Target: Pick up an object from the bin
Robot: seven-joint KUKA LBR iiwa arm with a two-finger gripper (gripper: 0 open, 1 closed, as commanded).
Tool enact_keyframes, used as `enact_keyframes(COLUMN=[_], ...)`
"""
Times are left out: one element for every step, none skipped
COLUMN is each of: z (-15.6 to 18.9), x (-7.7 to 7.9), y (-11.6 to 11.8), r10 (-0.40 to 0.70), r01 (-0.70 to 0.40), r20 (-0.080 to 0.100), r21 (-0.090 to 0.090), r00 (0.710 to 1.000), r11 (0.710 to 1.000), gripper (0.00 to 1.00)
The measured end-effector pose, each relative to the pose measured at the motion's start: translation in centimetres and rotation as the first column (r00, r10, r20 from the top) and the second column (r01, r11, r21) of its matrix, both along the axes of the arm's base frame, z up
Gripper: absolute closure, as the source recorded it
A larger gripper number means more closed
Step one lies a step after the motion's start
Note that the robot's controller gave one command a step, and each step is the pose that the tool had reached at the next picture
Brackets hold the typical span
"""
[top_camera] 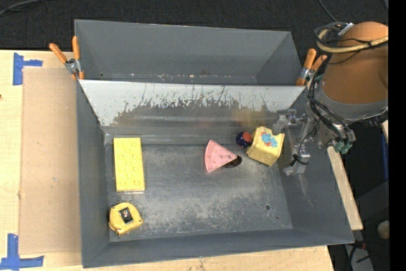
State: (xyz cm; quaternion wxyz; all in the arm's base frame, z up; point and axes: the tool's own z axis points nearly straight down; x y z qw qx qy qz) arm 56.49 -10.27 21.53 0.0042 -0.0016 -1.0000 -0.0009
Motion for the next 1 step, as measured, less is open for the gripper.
enact_keyframes(z=[0.46], x=[0.16], y=[0.07], r10=[0.003], r01=[-0.003], r20=[0.008], r21=[-0.001], r00=[1.0], r11=[1.0], gripper=[0.0])
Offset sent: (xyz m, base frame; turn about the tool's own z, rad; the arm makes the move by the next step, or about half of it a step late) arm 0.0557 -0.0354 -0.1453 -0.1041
